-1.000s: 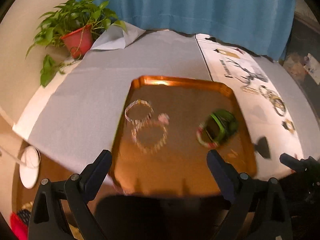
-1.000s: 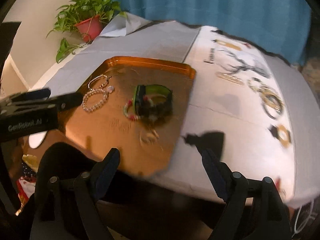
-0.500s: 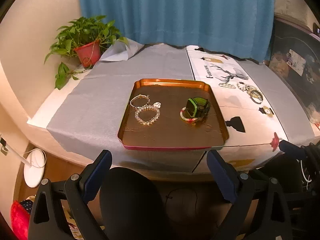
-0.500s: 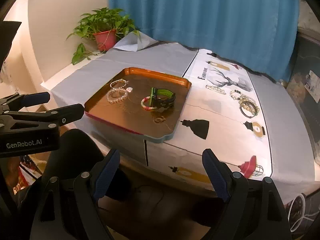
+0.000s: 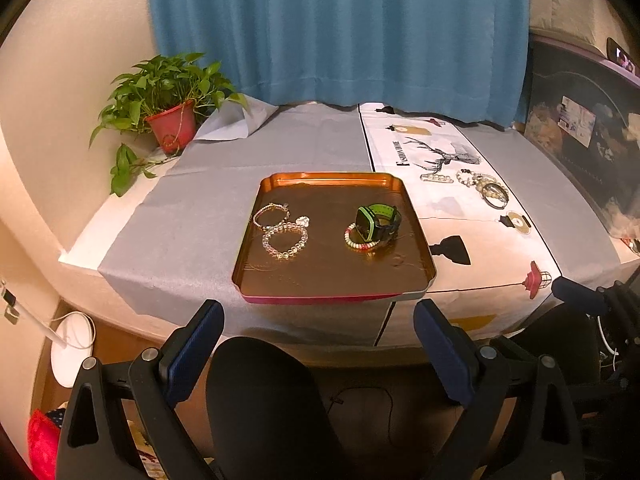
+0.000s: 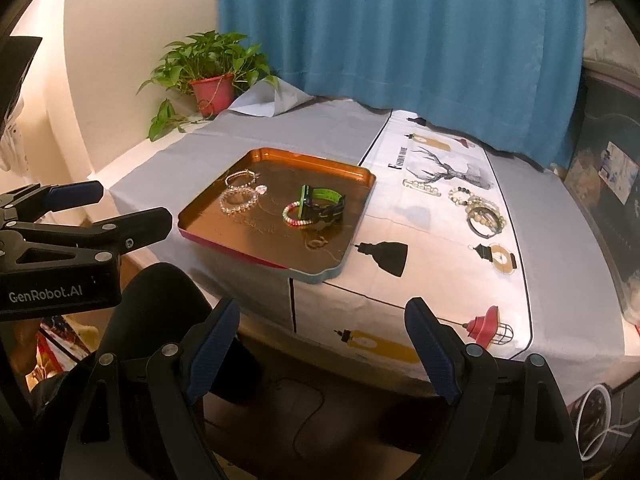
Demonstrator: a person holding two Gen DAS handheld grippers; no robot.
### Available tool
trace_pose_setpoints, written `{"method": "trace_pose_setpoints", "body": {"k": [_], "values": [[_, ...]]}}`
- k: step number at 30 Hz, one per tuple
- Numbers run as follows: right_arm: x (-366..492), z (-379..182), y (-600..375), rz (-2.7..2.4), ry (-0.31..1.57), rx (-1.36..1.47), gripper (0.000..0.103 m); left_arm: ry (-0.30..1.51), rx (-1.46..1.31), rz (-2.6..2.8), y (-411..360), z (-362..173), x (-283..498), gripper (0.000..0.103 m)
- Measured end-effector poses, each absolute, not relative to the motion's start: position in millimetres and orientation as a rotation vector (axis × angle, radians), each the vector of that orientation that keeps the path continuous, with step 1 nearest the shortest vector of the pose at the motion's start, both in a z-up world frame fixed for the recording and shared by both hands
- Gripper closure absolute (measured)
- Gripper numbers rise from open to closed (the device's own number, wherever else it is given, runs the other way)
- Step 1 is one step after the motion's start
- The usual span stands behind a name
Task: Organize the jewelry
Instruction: 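Lift both open tools up and away from the tray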
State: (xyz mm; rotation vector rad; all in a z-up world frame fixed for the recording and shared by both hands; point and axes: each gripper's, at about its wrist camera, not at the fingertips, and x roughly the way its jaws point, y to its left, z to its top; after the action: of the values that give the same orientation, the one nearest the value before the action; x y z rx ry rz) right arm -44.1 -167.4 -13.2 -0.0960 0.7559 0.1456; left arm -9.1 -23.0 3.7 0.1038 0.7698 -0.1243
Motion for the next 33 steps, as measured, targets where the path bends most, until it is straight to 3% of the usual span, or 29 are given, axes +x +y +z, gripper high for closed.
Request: {"method": "trace_pose_setpoints", "body": {"k": [33], "values": [[-19.2, -30.0, -235.2, 0.027, 0.786, 0.035, 0.018, 0.815, 0.178, -0.159, -63.4, -4.5, 29.8, 0.009]]}}
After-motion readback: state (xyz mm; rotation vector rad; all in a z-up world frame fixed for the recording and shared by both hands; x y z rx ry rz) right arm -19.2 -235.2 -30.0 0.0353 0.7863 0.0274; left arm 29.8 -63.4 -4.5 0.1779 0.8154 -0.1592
